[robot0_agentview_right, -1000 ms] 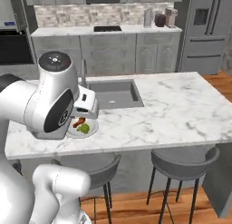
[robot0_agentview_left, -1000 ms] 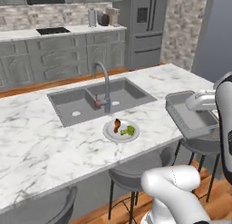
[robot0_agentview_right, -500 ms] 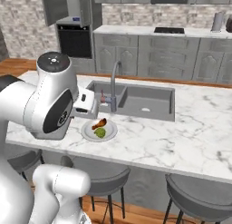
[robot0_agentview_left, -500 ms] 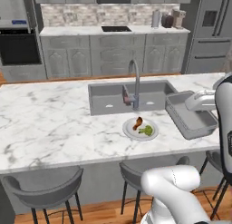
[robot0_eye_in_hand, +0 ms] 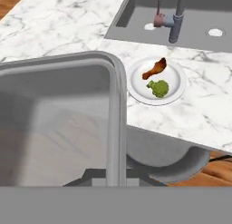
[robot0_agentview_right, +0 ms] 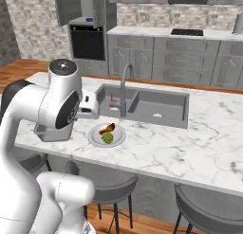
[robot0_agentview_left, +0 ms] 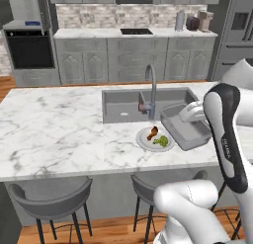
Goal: Retrieve the tupperware and aluminum foil from the cabinet and place them on the dining counter near the plate with chicken drumstick and broccoli to prepare for storing leftovers.
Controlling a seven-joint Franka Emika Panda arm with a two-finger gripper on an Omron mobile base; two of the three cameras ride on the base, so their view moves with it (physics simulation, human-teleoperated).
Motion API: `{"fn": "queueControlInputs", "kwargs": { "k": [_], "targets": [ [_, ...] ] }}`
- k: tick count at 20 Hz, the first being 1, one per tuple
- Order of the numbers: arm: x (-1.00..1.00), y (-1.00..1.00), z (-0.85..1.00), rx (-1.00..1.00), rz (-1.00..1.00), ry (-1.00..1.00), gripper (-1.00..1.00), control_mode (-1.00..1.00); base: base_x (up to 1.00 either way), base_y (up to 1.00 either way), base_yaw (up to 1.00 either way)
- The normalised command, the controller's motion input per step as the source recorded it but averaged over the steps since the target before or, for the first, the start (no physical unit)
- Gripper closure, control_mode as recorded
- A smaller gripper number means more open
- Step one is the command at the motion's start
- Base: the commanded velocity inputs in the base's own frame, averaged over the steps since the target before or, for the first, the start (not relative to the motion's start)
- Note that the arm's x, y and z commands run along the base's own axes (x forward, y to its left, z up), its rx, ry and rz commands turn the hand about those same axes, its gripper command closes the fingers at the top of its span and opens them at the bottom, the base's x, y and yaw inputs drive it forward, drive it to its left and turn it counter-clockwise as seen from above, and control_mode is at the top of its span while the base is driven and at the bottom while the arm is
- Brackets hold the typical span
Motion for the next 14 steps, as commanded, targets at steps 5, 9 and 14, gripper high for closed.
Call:
{"fn": "queueControlInputs", "kwargs": {
  "k": [5, 9, 14],
  "targets": [
    [0.69, 0.62, -0.48, -0.08, -0.04, 0.00, 1.00, -1.00, 0.00, 0.00, 0.00],
    [0.66, 0.63, -0.52, -0.07, -0.08, 0.00, 1.00, -1.00, 0.00, 0.00, 0.00],
    [0.71, 0.42, -0.61, -0.01, -0.07, 0.00, 1.00, -1.00, 0.00, 0.00, 0.00]
  ]
}}
